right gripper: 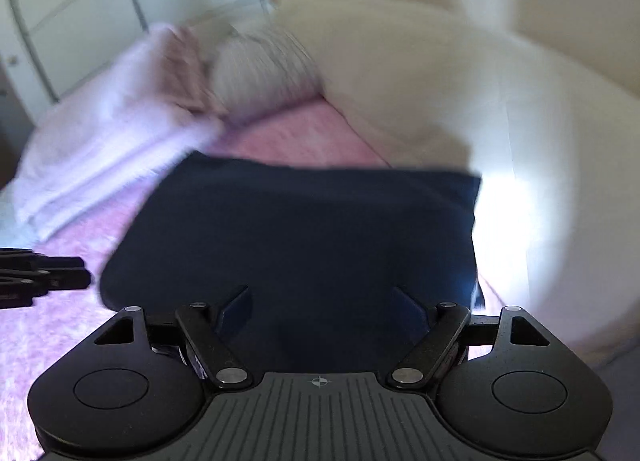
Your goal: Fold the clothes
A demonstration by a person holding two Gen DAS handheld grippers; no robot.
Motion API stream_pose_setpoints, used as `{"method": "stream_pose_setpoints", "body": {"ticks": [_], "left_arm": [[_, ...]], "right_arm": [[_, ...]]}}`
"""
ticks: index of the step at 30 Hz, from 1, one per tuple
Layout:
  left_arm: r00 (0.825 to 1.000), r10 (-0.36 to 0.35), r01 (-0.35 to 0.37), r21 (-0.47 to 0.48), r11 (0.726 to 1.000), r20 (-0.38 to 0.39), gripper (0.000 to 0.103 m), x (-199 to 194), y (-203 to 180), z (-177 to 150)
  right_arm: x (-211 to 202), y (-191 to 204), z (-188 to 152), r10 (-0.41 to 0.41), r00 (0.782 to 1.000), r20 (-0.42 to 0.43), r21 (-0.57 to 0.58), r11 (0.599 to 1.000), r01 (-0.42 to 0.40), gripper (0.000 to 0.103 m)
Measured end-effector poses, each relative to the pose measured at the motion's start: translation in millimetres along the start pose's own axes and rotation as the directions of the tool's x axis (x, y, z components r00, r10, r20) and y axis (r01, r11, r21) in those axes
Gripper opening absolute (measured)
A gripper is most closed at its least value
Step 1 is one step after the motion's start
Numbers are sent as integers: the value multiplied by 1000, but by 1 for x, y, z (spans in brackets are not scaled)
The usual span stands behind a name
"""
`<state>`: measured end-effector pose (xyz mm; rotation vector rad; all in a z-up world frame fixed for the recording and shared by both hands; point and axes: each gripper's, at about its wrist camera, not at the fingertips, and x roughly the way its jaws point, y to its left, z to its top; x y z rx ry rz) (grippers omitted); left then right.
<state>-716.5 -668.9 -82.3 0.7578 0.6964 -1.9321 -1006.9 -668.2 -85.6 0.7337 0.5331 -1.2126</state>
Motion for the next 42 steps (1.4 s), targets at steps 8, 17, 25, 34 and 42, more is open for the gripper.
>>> {"method": "stream_pose_setpoints", "body": {"ticks": [8, 17, 25, 34, 42], "left_arm": [[983, 181, -184, 105, 977, 35, 34, -86, -35, -5], [976, 198, -211, 195, 958, 85, 52, -147, -65, -12], [986, 145, -164, 304, 938, 86, 52, -99, -48, -70], [983, 180, -172, 477, 862, 29, 62, -137, -22, -145], [985, 174, -159, 478, 864, 13, 63, -165, -26, -165]], "right_arm": [[-11, -4, -16, 38, 999, 39, -59, 998, -35, 80], [-36, 2, -58, -96, 991, 95, -122, 987, 107, 80], [-85, 49, -138, -261, 958, 118, 89, 964, 252, 80], [-169, 156, -218, -358, 921, 156, 271, 912, 308, 80], [-217, 190, -248, -380, 912, 153, 352, 884, 309, 80]]}}
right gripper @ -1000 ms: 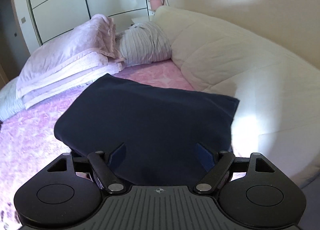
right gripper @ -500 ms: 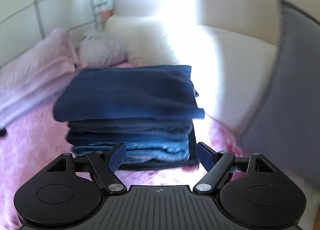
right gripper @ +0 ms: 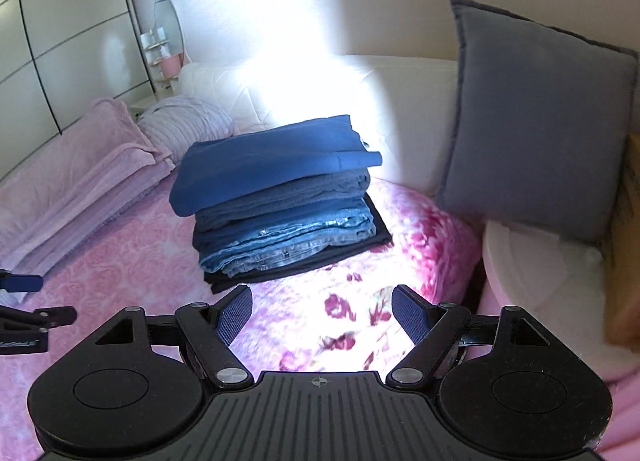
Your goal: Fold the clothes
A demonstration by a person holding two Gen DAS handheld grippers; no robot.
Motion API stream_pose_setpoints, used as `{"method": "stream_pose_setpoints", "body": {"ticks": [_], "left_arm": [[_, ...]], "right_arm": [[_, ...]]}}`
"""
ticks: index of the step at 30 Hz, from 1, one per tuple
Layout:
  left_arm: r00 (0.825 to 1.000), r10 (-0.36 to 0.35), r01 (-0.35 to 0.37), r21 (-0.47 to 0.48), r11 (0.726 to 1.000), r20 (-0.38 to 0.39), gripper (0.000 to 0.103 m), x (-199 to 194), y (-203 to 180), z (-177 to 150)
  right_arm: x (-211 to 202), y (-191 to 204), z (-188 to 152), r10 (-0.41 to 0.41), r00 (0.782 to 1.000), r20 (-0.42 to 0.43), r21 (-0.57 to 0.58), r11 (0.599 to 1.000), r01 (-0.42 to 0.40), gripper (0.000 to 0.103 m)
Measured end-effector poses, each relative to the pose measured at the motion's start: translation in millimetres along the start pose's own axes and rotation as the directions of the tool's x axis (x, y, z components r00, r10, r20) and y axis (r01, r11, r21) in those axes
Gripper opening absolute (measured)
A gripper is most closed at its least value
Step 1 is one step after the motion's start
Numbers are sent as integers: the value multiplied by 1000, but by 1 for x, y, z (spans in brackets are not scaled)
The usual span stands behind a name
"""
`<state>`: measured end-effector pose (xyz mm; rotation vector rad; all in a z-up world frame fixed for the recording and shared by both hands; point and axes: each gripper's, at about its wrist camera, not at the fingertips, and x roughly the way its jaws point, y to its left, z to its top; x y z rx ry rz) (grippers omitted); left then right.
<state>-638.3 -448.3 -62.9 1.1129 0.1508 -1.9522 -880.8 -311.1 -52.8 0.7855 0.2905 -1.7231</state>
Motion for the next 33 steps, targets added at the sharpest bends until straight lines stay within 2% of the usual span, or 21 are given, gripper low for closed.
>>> {"method": "stream_pose_setpoints", "body": {"ticks": [7, 11, 22, 33], "left_arm": [[999, -7, 7, -20, 1000, -32, 63, -12, -23, 1], [998, -24, 20, -65, 998, -65, 63, -19, -40, 6], [998, -7, -2, -139, 990, -64, 63, -52, -71, 16], [997, 14, -26, -156, 987, -72, 63, -65, -88, 21]], "right_arm": [[-27, -14, -3, 26, 1000, -5, 24, 999, -26, 80], [-41, -25, -3, 65, 998, -19, 40, 997, -65, 80], [-64, -48, 2, 130, 992, -3, 71, 989, -129, 80], [-78, -60, -2, 163, 987, 12, 103, 981, -163, 80]]}}
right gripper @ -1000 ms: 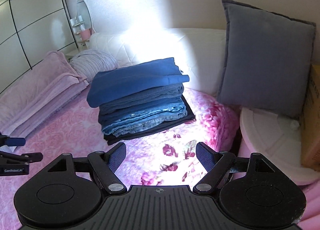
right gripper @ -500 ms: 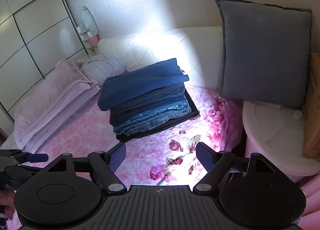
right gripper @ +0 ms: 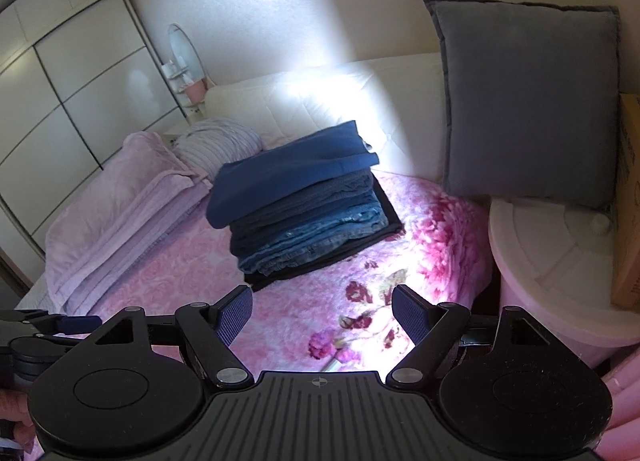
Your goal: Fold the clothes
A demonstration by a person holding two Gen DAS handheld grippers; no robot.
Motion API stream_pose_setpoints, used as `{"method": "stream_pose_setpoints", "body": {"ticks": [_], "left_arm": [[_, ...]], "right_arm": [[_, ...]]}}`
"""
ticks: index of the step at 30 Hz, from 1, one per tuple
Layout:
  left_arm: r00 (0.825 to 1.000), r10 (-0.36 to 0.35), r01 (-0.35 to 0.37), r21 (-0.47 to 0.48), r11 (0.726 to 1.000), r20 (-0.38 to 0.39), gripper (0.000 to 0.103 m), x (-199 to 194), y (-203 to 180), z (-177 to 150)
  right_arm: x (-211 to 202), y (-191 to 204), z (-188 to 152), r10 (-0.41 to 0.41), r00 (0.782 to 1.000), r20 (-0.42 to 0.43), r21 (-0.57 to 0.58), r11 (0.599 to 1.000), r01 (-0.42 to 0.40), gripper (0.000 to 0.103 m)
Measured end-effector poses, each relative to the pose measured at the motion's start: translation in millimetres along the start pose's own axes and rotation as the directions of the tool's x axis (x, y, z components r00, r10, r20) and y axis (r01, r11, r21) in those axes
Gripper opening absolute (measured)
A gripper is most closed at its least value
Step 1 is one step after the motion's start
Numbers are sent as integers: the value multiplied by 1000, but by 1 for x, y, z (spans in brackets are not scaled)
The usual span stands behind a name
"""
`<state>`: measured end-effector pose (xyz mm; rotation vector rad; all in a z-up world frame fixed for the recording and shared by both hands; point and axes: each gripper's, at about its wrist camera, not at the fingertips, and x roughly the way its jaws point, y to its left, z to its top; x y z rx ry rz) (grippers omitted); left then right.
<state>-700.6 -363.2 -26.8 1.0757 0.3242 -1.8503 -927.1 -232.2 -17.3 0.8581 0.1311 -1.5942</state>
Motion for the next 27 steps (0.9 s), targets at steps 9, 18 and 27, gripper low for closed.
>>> {"method": "stream_pose_setpoints", "body": {"ticks": [9, 18, 27], "left_arm": [[998, 9, -6, -58, 998, 54, 63, -11, -6, 3], [993, -9, 24, -132, 991, 117, 78, -14, -6, 5], [987, 3, 27, -187, 982, 159, 95, -11, -1, 7]], "right_arm": [[-3, 6, -1, -12, 1000, -2, -55, 998, 11, 80], [4, 20, 6, -48, 999, -15, -154, 987, 45, 80], [17, 30, 14, -50, 998, -25, -211, 976, 43, 80]]}}
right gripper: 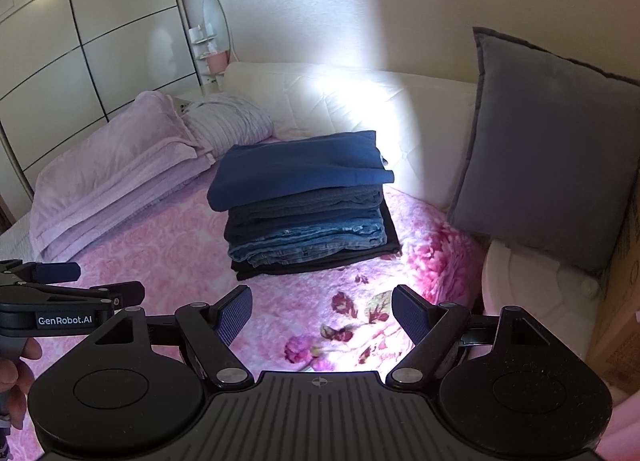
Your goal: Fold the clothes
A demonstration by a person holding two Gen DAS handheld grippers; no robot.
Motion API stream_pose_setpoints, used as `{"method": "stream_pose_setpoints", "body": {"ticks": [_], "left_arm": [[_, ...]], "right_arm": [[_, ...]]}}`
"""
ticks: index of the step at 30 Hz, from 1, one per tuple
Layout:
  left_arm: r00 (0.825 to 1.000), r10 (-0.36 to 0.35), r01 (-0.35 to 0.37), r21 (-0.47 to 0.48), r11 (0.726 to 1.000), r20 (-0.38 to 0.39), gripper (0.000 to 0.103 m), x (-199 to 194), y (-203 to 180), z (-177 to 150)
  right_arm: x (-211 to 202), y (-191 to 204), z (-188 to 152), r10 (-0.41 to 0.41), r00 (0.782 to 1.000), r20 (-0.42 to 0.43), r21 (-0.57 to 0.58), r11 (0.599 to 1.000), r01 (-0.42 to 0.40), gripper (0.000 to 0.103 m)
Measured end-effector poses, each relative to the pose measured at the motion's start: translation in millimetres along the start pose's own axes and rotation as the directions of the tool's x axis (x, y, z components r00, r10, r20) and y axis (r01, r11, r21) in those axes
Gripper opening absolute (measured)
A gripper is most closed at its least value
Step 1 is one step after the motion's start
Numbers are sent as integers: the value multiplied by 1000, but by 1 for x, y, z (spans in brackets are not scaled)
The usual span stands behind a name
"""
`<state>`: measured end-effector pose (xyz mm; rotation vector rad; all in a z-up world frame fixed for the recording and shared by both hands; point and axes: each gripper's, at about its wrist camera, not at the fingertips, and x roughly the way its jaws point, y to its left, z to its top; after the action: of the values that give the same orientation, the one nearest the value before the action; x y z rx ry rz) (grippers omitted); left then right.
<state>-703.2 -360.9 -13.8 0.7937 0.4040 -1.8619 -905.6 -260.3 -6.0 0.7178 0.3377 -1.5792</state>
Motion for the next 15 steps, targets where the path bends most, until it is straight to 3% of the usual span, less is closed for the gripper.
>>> {"method": "stream_pose_setpoints", "body": {"ticks": [7, 15], "left_arm": [[1000, 18, -18, -28, 999, -1, 101, 4, 0, 3], [1000, 6, -7, -83, 997, -21, 101, 6, 3, 2]], "right_arm": [[7, 1, 6, 5, 1000, -3, -22, 1000, -5, 80], [14, -1, 10, 15, 1000, -14, -38, 999, -16, 80]]}}
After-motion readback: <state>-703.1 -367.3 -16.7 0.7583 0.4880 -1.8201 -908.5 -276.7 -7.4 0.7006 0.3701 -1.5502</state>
